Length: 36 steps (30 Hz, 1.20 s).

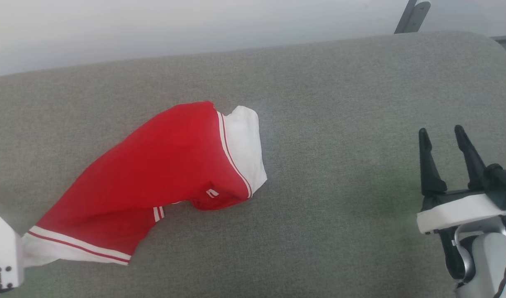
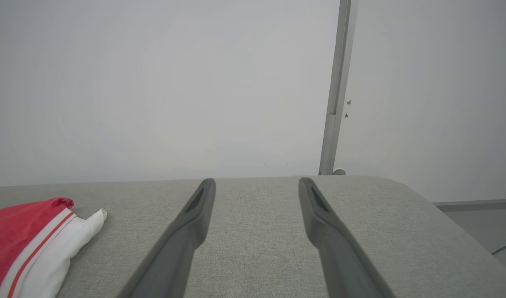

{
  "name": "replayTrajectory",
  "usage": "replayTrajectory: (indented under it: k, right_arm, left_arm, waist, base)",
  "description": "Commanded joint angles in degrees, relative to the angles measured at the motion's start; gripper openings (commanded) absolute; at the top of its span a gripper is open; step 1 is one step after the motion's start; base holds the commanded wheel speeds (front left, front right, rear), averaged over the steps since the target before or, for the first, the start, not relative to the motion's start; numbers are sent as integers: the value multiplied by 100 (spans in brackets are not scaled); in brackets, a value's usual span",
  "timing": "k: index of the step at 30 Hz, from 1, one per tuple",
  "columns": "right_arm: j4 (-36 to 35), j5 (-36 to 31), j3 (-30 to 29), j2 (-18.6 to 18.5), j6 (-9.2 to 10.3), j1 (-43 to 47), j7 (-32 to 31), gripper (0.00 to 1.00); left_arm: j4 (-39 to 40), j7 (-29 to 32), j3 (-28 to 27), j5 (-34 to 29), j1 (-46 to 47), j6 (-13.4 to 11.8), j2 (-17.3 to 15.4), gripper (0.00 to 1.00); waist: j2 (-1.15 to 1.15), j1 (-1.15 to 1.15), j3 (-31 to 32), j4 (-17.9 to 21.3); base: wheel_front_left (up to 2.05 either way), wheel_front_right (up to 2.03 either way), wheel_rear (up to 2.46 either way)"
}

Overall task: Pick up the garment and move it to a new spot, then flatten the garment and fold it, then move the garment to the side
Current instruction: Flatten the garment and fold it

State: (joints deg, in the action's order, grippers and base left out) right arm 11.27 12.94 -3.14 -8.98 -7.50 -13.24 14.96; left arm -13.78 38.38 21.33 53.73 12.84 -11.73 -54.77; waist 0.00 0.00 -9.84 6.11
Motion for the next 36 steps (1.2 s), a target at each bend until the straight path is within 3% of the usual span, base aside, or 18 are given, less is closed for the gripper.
replayTrajectory:
  k: [1, 3, 4, 5, 6, 8, 15, 19, 25, 29, 36]
  right_arm:
    - [23, 44, 44, -15, 2, -54, 30, 100]
    - [57, 74, 97, -43, 2, -75, 30, 100]
    - [67, 85, 119, -55, 2, -68, 30, 100]
    - [78, 91, 141, -65, 2, -56, 30, 100]
    - [87, 101, 157, -80, 2, -46, 30, 100]
    - [124, 118, 190, -134, 2, -21, 30, 100]
    - [239, 191, 291, -248, 2, 30, 30, 100]
    - [371, 260, 413, -302, 2, -2, 30, 100]
    - [652, 430, 633, -384, 2, -135, -161, 100]
    - [811, 527, 821, -460, 2, -267, -416, 100]
    - [1256, 710, 1078, -614, 2, -659, -1199, 100]
  left_arm:
    - [-92, -93, 1, 37, -41, 40, 103, 0]
    - [-224, -200, 22, 74, -14, 110, 233, 0]
    - [-274, -270, 27, 64, 29, 142, 287, 6]
    - [-321, -346, 30, 34, 75, 158, 334, 32]
    - [-369, -403, 51, -10, 112, 178, 375, 46]
    - [-439, -565, 97, -89, 218, 264, 471, 100]
    - [-291, -841, 214, -349, 434, 387, 572, 100]
    - [21, -1301, 225, -514, 477, 447, 679, 100]
    - [517, -2370, 147, -950, 360, 271, 867, 100]
    - [754, -3198, 34, -1235, 226, 22, 1053, 100]
    - [1030, -4328, -89, -1475, -116, -304, 1456, 100]
  waist:
    - [0, 0, -5, -5]
    - [0, 0, -2, -18]
    - [0, 0, 5, -35]
    - [0, 0, 16, -54]
    - [0, 0, 29, -77]
    - [0, 0, 87, -176]
    - [0, 0, 254, -518]
    - [0, 0, 374, -797]
    - [0, 0, 530, -1277]
    - [0, 0, 586, -1599]
    - [0, 0, 556, -2159]
  base:
    - [0, 0, 0]
    - [0, 0, 0]
    - [0, 0, 0]
    - [0, 0, 0]
    - [0, 0, 0]
    - [0, 0, 0]
    - [0, 0, 0]
    - [0, 0, 0]
    - [0, 0, 0]
    - [0, 0, 0]
    - [0, 0, 0]
